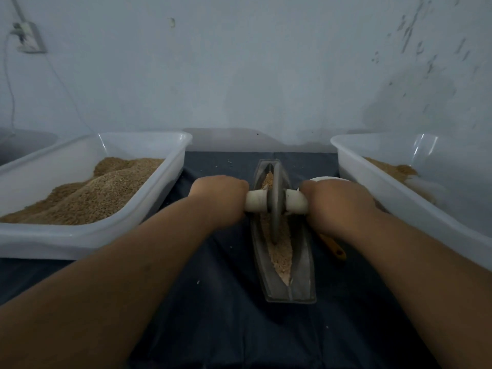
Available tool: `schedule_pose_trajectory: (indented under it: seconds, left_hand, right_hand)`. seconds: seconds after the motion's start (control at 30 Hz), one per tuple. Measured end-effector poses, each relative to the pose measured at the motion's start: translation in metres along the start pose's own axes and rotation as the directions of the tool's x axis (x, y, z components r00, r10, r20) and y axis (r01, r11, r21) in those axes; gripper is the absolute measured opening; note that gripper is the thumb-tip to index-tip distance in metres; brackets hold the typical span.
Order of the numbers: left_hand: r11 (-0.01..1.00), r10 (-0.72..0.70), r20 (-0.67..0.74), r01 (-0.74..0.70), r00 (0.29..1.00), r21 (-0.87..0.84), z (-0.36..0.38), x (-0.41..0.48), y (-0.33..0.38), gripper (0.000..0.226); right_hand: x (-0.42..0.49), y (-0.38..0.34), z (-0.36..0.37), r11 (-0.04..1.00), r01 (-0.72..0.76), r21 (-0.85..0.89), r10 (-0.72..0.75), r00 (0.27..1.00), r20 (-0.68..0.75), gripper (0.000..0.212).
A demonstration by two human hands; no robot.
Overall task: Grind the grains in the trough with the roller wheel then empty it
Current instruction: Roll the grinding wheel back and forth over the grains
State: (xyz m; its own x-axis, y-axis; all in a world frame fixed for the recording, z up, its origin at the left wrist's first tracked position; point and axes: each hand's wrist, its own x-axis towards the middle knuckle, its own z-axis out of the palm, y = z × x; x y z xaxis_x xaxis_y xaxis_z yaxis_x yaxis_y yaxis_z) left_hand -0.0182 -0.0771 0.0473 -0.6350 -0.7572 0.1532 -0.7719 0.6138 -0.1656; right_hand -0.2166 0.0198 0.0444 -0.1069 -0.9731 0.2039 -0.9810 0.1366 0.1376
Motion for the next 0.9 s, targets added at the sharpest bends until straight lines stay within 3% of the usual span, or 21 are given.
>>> schedule_pose_trajectory:
  seconds: [0.3, 0.47, 0.7, 0.9]
  left_hand:
    - [0.999, -0.023, 0.030, 0.024, 0.999, -0.028, 0.006, 0.041, -0.012, 0.021]
    - [1.000, -0.019, 0.026, 0.019, 0.999, 0.001, 0.006, 0.019, -0.007, 0.025]
    - [0.999, -0.015, -0.008, 0.016, 1.000, 0.034, -0.005, -0.034, 0.004, 0.032]
    - [0.998, -0.008, -0.017, 0.009, 1.000, 0.057, -0.008, -0.041, 0.009, 0.036]
  right_hand:
    - [0.037, 0.004, 0.005, 0.999, -0.001, -0.041, -0.003, 0.995, -0.100, 0.023]
    - [0.016, -0.004, 0.001, 0.999, 0.023, -0.047, -0.027, 0.996, -0.084, 0.028]
    - [-0.030, -0.009, -0.008, 0.998, -0.001, -0.057, -0.005, 0.994, -0.107, 0.013]
    - [-0.041, -0.004, -0.005, 0.998, -0.007, -0.058, 0.000, 0.993, -0.114, 0.017]
